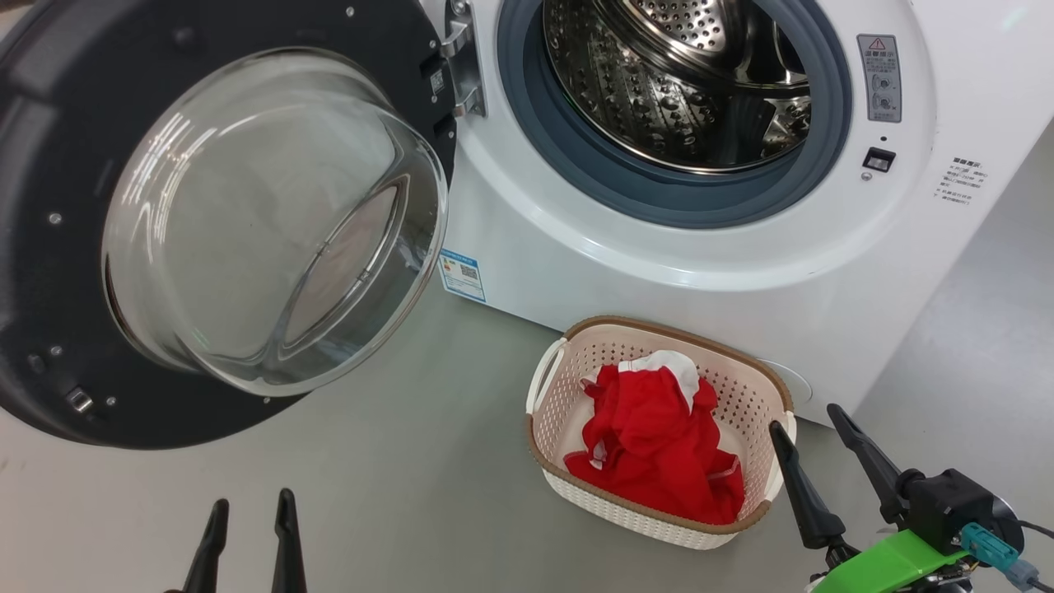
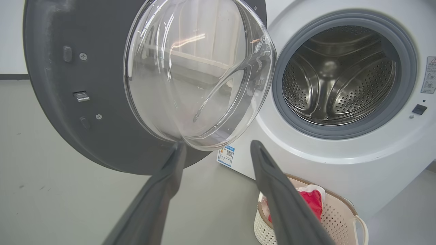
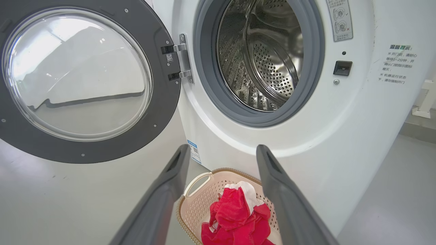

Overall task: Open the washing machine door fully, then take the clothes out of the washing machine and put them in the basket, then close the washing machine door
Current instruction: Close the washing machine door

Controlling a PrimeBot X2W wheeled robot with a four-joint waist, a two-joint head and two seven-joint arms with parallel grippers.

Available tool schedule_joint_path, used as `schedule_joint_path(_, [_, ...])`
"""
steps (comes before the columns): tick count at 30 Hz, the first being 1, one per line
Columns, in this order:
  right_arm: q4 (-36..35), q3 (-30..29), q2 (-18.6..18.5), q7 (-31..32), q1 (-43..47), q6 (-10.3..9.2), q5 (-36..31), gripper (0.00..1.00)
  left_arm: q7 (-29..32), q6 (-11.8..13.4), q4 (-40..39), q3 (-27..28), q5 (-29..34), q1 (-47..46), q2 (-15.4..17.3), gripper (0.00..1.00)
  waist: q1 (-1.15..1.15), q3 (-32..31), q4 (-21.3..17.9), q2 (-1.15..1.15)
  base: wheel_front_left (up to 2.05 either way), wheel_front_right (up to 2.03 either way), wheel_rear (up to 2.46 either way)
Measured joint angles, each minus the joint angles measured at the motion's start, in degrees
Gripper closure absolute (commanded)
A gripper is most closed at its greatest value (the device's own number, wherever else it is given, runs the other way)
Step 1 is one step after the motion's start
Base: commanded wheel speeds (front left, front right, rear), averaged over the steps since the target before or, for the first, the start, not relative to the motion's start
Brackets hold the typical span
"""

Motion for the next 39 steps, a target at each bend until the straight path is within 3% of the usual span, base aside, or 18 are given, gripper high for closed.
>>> schedule_joint_path(7, [0.23, 0.23, -0.09, 0.00, -0.23, 0.00, 0.24, 0.00, -0.01, 0.21, -1.00, 0.02, -0.51, 1.01, 0.00, 0.00, 0.00, -0.33, -0.12, 0.00, 0.00, 0.00, 0.00])
schedule_joint_path(8, [0.23, 0.21, -0.09, 0.00, -0.23, 0.00, 0.24, 0.00, 0.00, 0.19, -1.23, 0.10, -1.33, 0.99, 0.00, 0.05, 0.00, -0.38, -0.14, 0.00, 0.00, 0.00, 0.00])
schedule_joint_path(9, [0.23, 0.13, -0.07, 0.00, -0.22, 0.00, 0.24, 0.00, 0.00, 0.15, -1.59, 0.32, -1.62, 0.98, -0.01, 0.53, 0.00, -0.45, -0.17, 0.00, 0.00, 0.00, 0.00])
schedule_joint_path(10, [0.22, 0.02, -0.04, 0.00, -0.20, 0.00, 0.24, 0.00, 0.00, -0.07, -2.22, 0.67, -1.90, 0.95, -0.01, 0.80, 0.00, -0.50, -0.20, 0.00, 0.00, 0.00, 0.00])
schedule_joint_path(11, [0.21, -0.05, -0.02, 0.00, -0.18, 0.00, 0.25, 0.00, 0.00, -0.29, -3.15, 1.21, -2.54, 0.85, -0.02, 1.00, 0.00, -0.54, -0.23, 0.00, 0.00, 0.00, 0.00])
schedule_joint_path(19, [-0.23, -0.77, 0.51, 0.00, 0.34, 0.00, 0.23, 0.00, -0.02, -6.26, -12.45, 12.27, -4.50, -7.17, -0.09, 1.00, 0.00, -0.06, -0.28, 0.00, 0.00, 0.00, 0.00])
schedule_joint_path(24, [-0.54, -1.92, 0.66, 0.00, 1.01, 0.00, 0.21, 0.00, -0.09, -8.40, -11.33, 19.12, -7.32, -18.35, 4.66, 1.00, 0.00, 0.97, -0.18, 0.00, 0.00, 0.00, 0.00])
schedule_joint_path(32, [-1.24, -2.59, 0.67, 0.00, 1.01, 0.00, 0.07, 0.00, -0.12, -8.65, -0.03, 22.52, -14.10, -33.45, 15.45, 1.00, 0.00, 2.50, -0.08, 0.00, 0.00, 0.00, 0.00])
schedule_joint_path(39, [-1.94, -3.08, 0.52, 0.00, 0.85, 0.00, -0.35, 0.00, 0.25, -8.68, 19.38, 21.52, -19.58, -43.02, 23.28, 1.00, 0.00, 4.35, -0.29, 0.00, 0.00, 0.00, 0.00])
